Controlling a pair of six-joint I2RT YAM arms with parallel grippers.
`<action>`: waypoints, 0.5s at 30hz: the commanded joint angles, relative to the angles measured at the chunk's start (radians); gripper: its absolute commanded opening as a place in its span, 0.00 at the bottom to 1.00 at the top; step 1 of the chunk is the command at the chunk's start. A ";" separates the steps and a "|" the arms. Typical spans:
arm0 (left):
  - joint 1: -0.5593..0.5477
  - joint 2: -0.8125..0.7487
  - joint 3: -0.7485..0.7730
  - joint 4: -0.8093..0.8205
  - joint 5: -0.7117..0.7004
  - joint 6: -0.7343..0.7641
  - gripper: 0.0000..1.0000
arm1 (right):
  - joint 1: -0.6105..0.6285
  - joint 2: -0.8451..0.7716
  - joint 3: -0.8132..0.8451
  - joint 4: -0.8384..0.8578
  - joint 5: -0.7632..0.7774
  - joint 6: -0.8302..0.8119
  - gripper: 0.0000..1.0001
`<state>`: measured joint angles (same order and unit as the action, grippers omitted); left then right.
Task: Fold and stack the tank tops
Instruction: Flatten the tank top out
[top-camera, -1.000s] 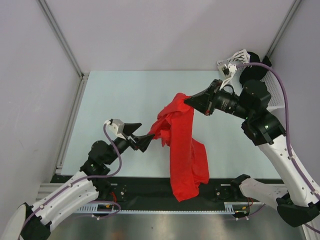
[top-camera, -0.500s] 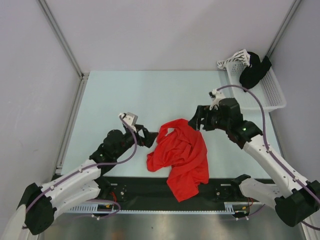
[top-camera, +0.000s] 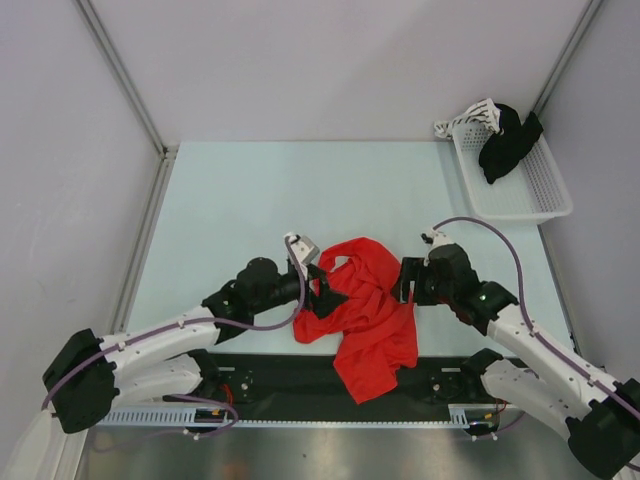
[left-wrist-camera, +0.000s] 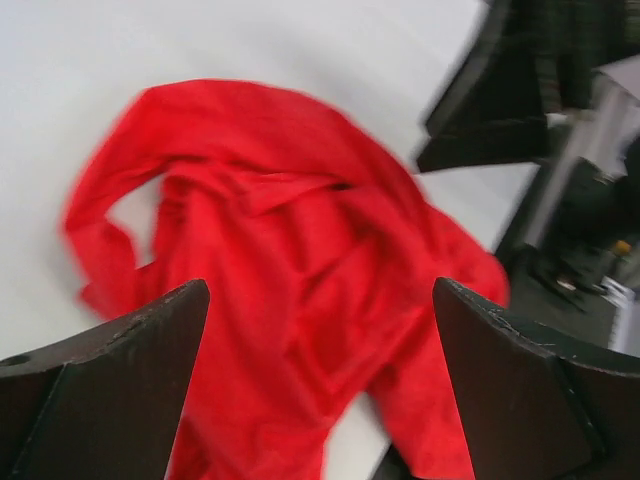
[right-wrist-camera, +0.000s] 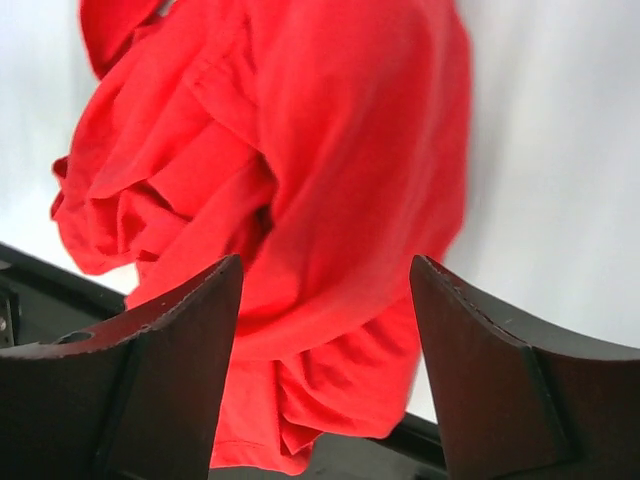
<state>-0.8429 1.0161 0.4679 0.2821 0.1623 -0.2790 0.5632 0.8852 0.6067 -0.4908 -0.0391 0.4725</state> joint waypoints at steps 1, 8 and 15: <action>-0.079 0.006 0.069 0.048 0.059 0.002 1.00 | 0.003 -0.092 -0.019 -0.005 0.113 0.063 0.72; -0.240 0.091 0.162 -0.081 -0.090 -0.063 0.82 | 0.001 -0.270 -0.035 -0.043 0.248 0.130 0.69; -0.274 0.257 0.299 -0.211 -0.116 -0.161 0.73 | -0.008 -0.290 -0.025 -0.049 0.263 0.140 0.70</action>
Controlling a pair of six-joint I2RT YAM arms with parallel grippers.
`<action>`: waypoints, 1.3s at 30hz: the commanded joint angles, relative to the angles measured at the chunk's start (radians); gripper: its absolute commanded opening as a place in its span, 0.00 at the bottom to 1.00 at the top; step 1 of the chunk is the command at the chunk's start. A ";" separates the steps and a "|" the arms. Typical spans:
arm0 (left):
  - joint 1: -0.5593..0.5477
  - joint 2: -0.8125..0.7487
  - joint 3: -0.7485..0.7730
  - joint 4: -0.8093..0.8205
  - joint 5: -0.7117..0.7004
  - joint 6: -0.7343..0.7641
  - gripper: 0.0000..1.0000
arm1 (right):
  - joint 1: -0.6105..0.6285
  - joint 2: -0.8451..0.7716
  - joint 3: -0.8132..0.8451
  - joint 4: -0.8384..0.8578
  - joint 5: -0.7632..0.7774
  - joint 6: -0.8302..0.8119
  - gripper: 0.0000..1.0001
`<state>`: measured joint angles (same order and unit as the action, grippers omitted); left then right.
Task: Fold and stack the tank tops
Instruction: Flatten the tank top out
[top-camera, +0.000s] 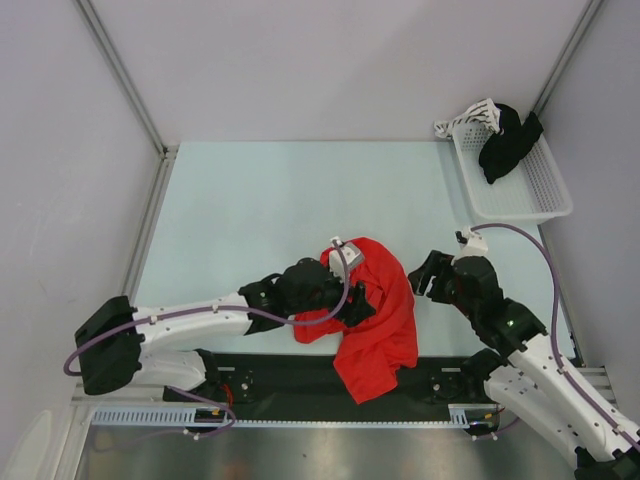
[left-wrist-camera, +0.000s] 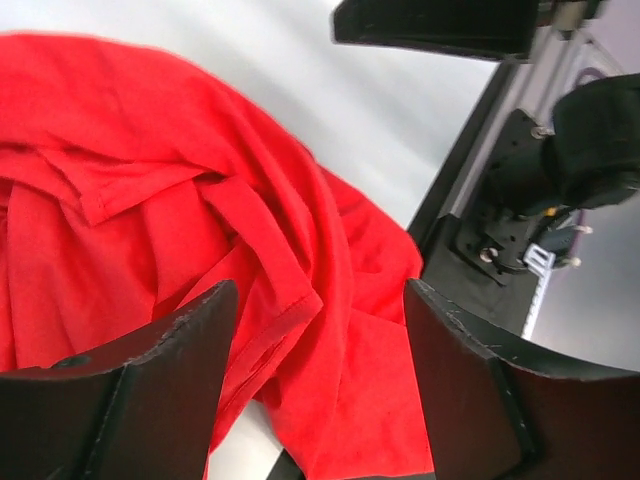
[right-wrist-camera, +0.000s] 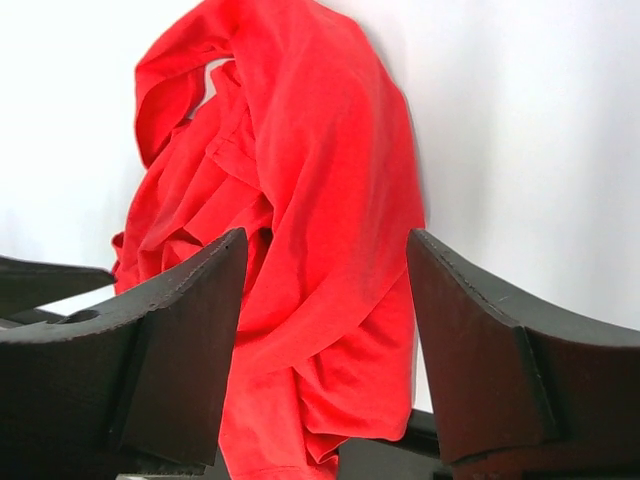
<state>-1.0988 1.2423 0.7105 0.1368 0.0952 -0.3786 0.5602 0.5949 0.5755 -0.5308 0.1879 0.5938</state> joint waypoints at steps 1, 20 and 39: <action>-0.019 0.042 0.075 -0.094 -0.067 -0.075 0.75 | -0.005 -0.001 0.006 -0.009 0.035 0.018 0.70; 0.164 0.014 0.104 -0.275 -0.187 -0.129 0.00 | -0.022 0.037 -0.025 0.040 -0.054 0.011 0.75; 0.792 -0.441 -0.072 -0.430 -0.209 -0.204 0.00 | 0.130 0.370 -0.114 0.264 -0.203 0.054 0.56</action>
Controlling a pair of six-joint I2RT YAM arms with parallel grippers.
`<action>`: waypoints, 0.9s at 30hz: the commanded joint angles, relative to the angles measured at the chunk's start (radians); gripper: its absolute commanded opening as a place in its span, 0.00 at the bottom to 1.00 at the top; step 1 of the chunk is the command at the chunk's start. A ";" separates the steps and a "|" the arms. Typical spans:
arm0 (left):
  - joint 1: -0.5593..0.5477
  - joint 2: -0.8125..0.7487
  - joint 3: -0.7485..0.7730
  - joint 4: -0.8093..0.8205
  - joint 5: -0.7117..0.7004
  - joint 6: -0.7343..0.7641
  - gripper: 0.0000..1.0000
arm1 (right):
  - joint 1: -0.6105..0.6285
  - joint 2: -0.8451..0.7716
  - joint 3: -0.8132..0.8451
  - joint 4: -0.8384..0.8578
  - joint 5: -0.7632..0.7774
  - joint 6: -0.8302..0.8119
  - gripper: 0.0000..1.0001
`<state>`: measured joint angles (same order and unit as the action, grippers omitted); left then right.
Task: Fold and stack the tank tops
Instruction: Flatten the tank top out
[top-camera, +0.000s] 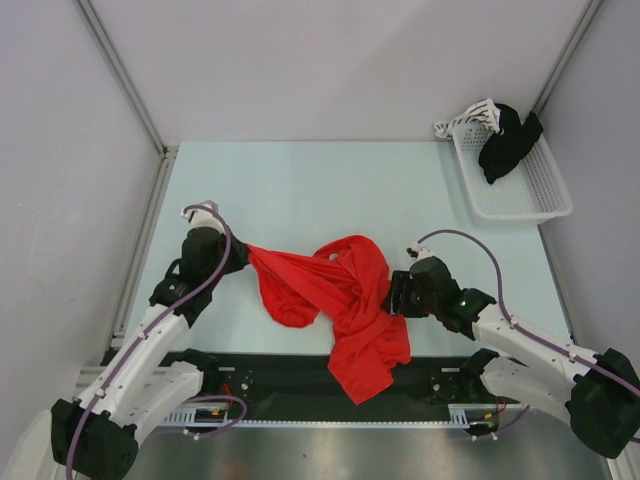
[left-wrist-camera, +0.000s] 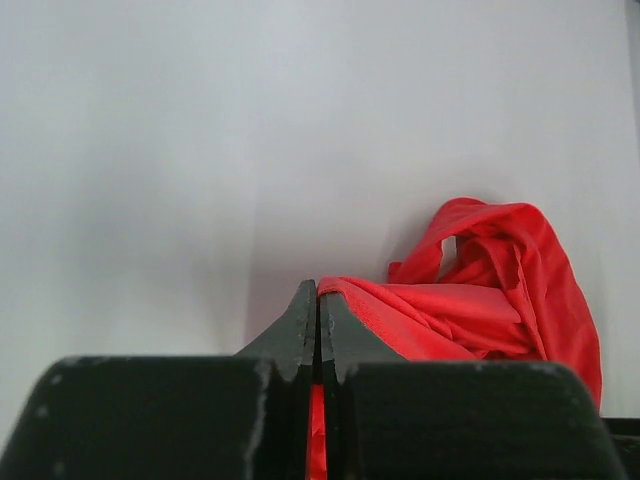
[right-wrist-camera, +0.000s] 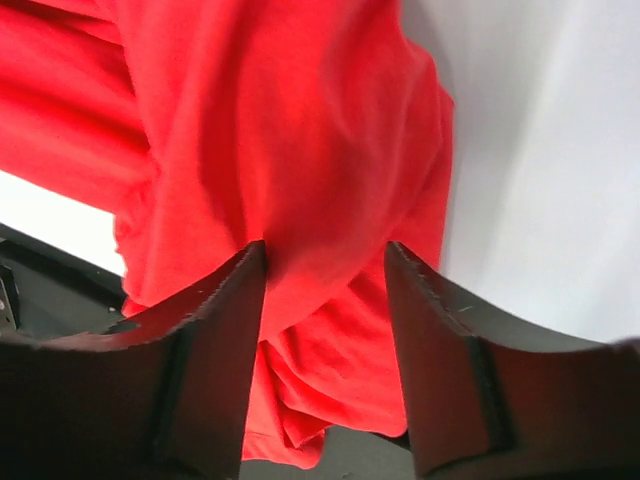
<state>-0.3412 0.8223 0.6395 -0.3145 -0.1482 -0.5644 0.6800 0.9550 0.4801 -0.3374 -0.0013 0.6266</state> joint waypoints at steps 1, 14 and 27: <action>0.042 -0.023 -0.003 0.029 0.045 -0.023 0.00 | 0.010 0.014 -0.015 0.074 -0.020 0.024 0.55; 0.044 -0.020 0.021 0.032 0.085 -0.025 0.00 | 0.007 0.140 0.128 0.037 0.000 -0.018 0.00; 0.044 -0.072 0.140 -0.060 0.059 -0.031 0.00 | -0.488 0.454 0.826 -0.181 -0.068 -0.183 0.31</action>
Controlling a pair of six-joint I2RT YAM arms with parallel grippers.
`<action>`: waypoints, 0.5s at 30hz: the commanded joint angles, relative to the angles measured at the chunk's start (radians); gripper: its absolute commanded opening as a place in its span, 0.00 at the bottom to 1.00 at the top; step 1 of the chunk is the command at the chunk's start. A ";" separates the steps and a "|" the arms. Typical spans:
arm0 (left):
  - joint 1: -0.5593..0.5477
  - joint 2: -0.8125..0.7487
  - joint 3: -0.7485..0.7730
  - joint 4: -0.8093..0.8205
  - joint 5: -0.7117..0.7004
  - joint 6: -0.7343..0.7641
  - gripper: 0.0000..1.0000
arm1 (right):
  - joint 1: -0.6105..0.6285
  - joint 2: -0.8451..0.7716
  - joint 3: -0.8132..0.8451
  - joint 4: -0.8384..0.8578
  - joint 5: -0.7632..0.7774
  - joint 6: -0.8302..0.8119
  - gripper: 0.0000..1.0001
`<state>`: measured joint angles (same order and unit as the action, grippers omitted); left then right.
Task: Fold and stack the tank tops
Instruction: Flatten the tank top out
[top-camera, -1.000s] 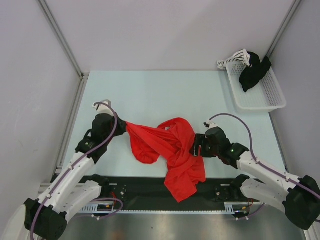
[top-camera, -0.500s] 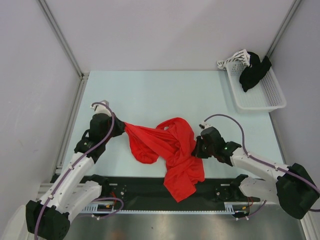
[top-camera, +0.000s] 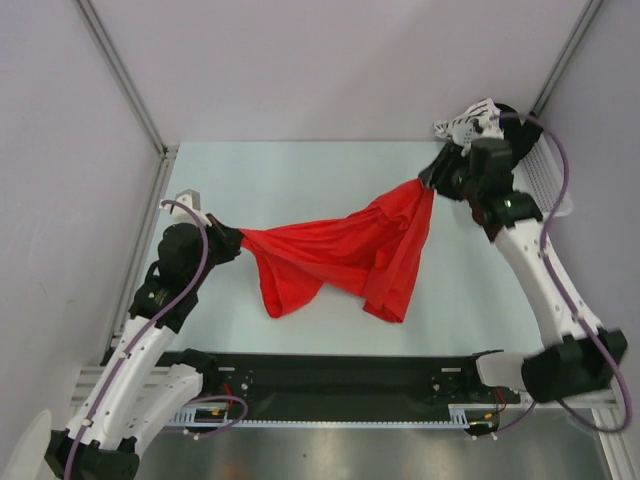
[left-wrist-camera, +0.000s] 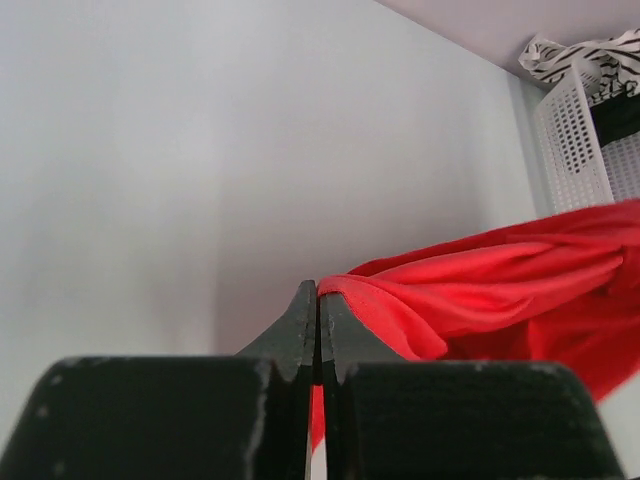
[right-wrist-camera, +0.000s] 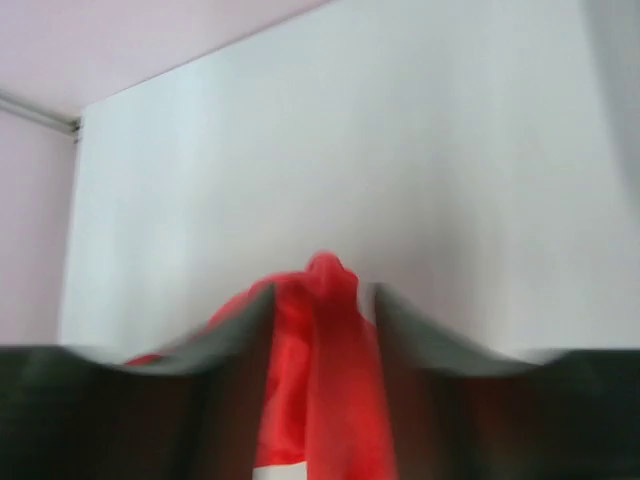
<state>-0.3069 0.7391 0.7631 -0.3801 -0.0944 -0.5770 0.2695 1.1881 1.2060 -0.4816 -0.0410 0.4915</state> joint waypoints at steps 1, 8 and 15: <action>0.009 0.019 0.010 0.026 0.021 -0.024 0.00 | -0.078 0.281 0.189 -0.051 -0.033 -0.047 0.59; 0.009 0.006 -0.024 0.015 -0.027 -0.001 0.00 | 0.002 0.164 -0.050 0.078 -0.083 -0.038 0.77; 0.009 0.031 -0.065 0.061 0.018 -0.004 0.00 | 0.201 -0.010 -0.360 0.113 -0.041 -0.016 0.64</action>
<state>-0.3061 0.7670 0.7174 -0.3691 -0.0902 -0.5842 0.4053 1.2312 0.9104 -0.4278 -0.1108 0.4633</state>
